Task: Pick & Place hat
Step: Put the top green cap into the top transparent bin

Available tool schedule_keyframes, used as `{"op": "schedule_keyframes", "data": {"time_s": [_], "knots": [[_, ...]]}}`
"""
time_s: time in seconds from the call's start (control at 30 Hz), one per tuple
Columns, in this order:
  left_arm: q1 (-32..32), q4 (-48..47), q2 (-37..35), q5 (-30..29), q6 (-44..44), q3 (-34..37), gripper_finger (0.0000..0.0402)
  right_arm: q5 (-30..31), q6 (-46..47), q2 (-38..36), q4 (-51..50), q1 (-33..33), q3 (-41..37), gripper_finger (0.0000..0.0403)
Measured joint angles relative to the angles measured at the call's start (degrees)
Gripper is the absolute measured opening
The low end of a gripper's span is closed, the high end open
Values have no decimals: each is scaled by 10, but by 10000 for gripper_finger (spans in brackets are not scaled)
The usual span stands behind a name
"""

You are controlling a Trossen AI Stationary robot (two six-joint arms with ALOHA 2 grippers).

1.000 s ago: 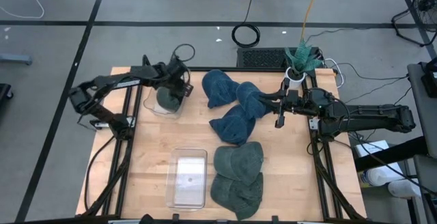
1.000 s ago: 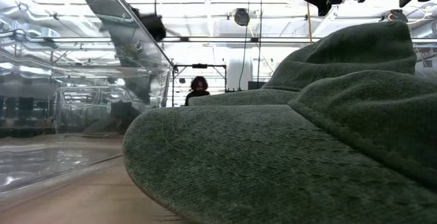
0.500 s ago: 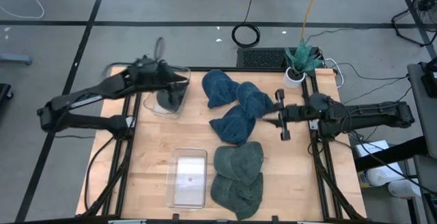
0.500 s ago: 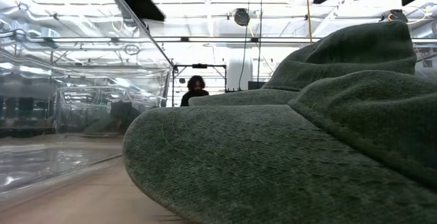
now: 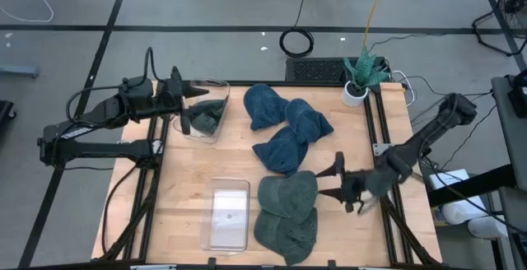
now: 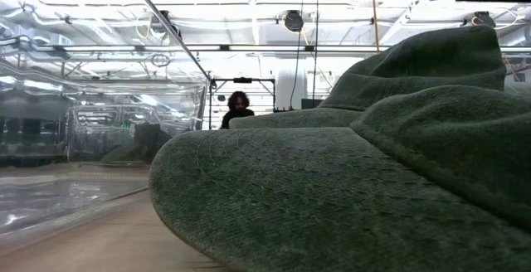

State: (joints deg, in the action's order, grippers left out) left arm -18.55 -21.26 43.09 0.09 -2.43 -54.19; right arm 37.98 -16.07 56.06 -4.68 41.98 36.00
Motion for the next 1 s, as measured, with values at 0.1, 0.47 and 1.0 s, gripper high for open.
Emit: {"op": "schedule_keyframes", "data": {"time_s": [0.1,0.47,1.0], "knots": [[0,0,0,-13,1,0,241,111,19,47,-36,56,22,248],[0,0,0,-20,-1,0,241,177,38,207,-25,75,13,239],[0,0,0,-20,15,0,241,171,157,207,32,119,13,238]]}}
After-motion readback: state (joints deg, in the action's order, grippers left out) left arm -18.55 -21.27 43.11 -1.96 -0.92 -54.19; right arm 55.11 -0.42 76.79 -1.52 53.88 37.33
